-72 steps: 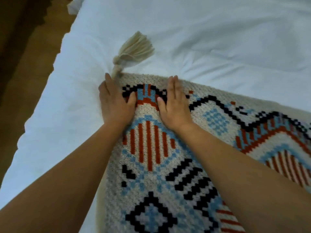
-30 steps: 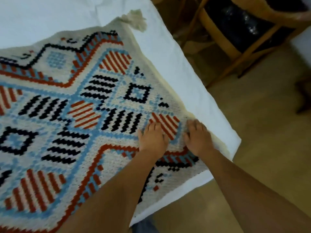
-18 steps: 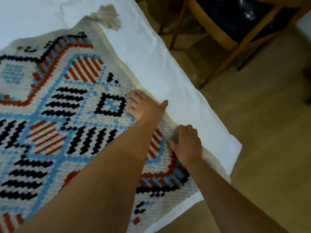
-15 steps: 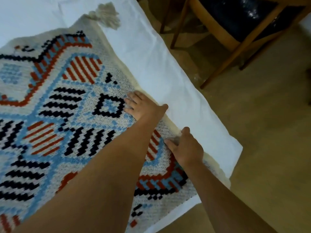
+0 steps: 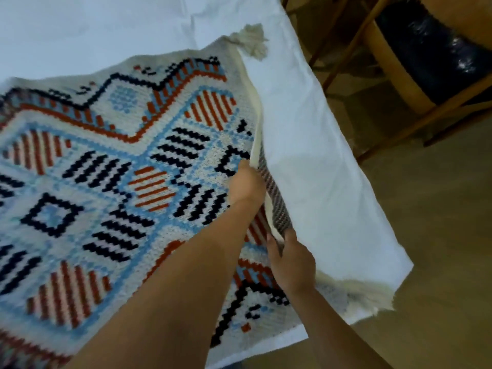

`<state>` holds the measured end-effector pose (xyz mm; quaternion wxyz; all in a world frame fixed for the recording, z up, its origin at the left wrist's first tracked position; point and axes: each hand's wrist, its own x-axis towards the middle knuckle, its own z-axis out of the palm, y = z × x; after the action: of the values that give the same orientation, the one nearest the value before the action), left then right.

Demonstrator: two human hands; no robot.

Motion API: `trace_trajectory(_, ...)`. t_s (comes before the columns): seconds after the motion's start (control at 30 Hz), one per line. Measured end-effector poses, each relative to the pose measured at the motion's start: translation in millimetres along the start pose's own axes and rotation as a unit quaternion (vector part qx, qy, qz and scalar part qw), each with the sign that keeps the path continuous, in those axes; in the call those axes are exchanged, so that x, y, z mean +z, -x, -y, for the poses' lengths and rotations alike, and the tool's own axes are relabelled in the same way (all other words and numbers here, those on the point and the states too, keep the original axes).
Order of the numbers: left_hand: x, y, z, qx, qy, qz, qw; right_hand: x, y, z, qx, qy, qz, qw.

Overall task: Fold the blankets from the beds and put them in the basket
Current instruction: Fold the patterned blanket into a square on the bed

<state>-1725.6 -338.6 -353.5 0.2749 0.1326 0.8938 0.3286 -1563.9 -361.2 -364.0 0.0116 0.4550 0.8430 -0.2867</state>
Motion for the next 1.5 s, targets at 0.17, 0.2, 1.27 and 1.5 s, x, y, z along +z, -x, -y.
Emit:
trace_trajectory(0.17, -77.5, -0.1, 55.7, 0.015, 0.027, -0.034, 0.999, 35.1, 31.5, 72.3, -0.088, 0.001, 0.044, 0.995)
trace_trajectory(0.2, -93.8, 0.5, 67.3, 0.011, 0.026, -0.038, 0.999, 44.6, 40.4, 88.6, -0.100, 0.007, 0.053, 0.994)
trace_trajectory(1.27, -552.0, 117.8, 586.8, -0.149, 0.154, -0.198, 0.956, 385.2, 386.9, 529.1, -0.256, 0.036, 0.287, 0.922)
trace_trajectory(1.5, -509.5, 221.8, 636.5, -0.207, 0.126, -0.161, 0.957, 402.1, 391.3, 540.9, -0.191, -0.036, 0.314, 0.929)
